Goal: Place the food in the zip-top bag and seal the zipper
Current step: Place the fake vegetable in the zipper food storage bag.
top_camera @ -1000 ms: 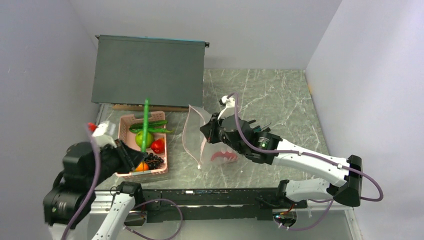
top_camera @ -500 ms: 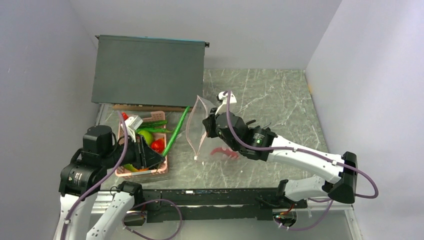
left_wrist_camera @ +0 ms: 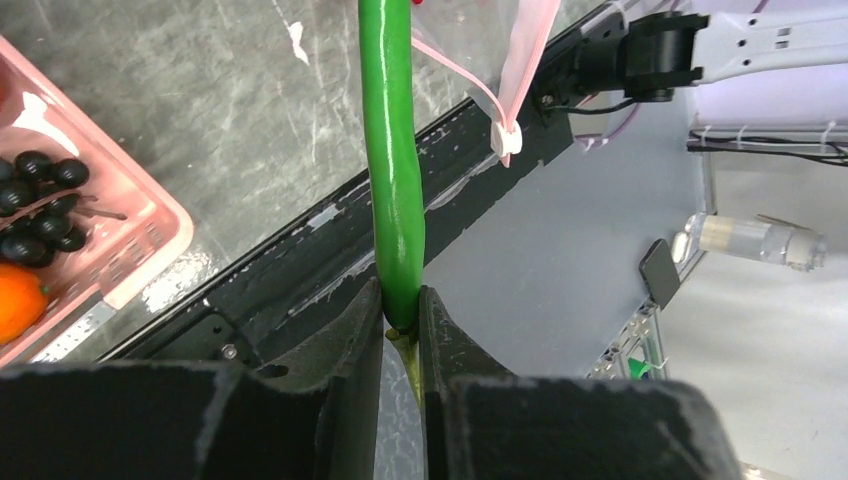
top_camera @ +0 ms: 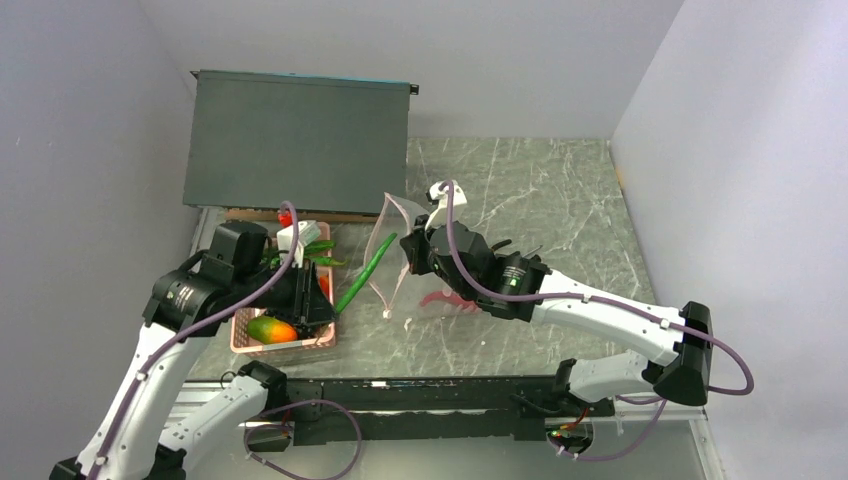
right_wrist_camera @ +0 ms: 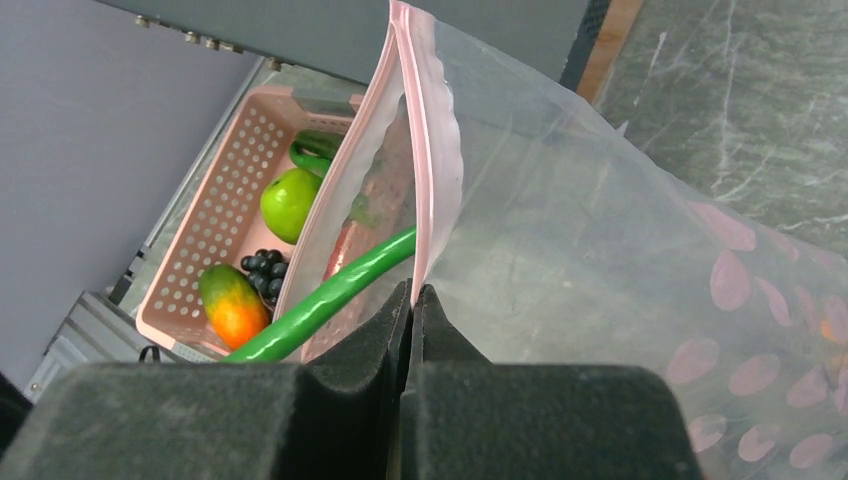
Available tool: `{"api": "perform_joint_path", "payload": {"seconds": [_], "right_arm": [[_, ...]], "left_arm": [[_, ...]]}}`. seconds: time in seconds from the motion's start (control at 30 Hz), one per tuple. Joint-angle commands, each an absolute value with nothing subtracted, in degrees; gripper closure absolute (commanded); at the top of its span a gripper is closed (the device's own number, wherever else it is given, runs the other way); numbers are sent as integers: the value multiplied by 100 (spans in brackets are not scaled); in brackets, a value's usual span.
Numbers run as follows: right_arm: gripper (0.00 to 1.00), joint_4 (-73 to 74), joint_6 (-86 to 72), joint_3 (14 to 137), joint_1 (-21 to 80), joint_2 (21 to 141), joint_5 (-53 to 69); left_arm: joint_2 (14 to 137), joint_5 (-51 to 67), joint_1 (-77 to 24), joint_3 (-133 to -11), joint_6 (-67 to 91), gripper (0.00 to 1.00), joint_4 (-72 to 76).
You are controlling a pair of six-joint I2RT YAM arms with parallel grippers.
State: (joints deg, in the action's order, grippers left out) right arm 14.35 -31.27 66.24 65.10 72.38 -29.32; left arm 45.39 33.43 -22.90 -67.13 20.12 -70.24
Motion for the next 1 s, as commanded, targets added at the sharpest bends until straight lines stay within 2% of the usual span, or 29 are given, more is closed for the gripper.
{"api": "perform_joint_path", "payload": {"seconds": [0.0,0.1,0.3,0.53,0.73,0.83,0.93,0.97], "right_arm": [[100,891,-2778,6563,6585,7025,-2764],[100,834,-2599,6523,6679,7060,-2772],[100,816,-2480,6477,6818,7105,-2811],[100,861,-2546,6446,6846,7121,-2721],[100,896,-2571,6434,6854,7106,-2678],[100,914,-2584,6466,6852,7112,-2663],[100,886,-2595,6435,6851,7073,-2678],[100,887,-2595,6413,6850,7055,-2692]], "left_arm": [[4882,2910,-2507,-7111,1829,100,-7319],[5093,3007,-2653,-7187,1806,100,-7306],[5639,2976,-2960,-7429,1831,88,-7288],[6345,3365,-3139,-7557,1920,89,-7021],[6674,3955,-3230,-7534,2191,84,-6528],[6803,4117,-3257,-7505,2366,72,-6281],[6829,4148,-3261,-7531,2509,49,-6104],[6817,4160,-3259,-7551,2546,46,-6041]]}}
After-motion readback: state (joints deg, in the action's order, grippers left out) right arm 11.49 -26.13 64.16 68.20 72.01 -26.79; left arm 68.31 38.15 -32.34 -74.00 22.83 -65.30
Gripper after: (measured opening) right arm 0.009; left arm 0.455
